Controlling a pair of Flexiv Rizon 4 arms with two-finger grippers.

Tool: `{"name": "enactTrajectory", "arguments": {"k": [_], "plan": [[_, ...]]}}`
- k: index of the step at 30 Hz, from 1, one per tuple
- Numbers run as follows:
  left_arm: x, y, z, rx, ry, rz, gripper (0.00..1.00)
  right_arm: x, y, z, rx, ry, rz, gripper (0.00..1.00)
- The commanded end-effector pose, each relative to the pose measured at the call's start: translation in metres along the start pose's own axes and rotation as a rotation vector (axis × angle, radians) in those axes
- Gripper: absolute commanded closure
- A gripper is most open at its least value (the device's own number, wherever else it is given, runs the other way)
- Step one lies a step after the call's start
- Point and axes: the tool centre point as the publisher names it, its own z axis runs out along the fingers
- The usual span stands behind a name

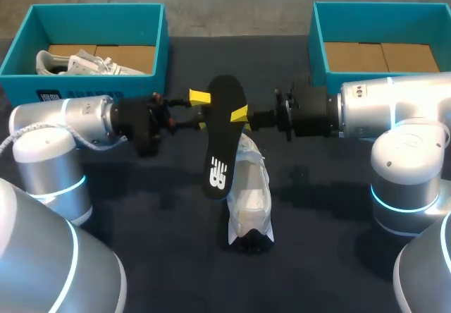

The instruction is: Take the shoe out of the shoebox, open the shoe tongue, remove and reinsert the insole, then place the shoe into the shoebox

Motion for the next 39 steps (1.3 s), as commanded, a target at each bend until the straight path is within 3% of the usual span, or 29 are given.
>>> {"name": "enactTrajectory", "arguments": {"k": [1, 5, 19, 21, 23, 25, 39], "plan": [[0.001, -0.004, 0.006, -0.002, 0.005, -0.004, 0.33, 0.001, 0.0, 0.003, -0.003, -0.004, 0.001, 1.0], [-0.001, -0.006, 0.008, 0.001, 0.002, -0.005, 0.45, 0.001, 0.0, 0.003, -0.003, -0.004, 0.001, 1.0], [-0.002, -0.009, 0.021, 0.027, -0.002, -0.015, 0.56, 0.001, 0.0, 0.003, -0.003, -0.004, 0.001, 1.0], [-0.002, -0.009, 0.022, 0.027, -0.002, -0.016, 0.63, 0.001, 0.0, 0.003, -0.003, -0.004, 0.001, 1.0], [-0.001, -0.008, 0.021, 0.025, -0.001, -0.017, 0.91, 0.001, 0.0, 0.003, -0.003, -0.004, 0.001, 1.0], [0.0, -0.007, 0.022, 0.025, -0.002, -0.019, 1.0, 0.001, 0.0, 0.003, -0.003, -0.004, 0.001, 1.0], [0.003, -0.009, 0.03, 0.025, -0.041, -0.026, 1.0, -0.001, -0.001, 0.005, 0.001, -0.006, 0.0, 1.0]]}}
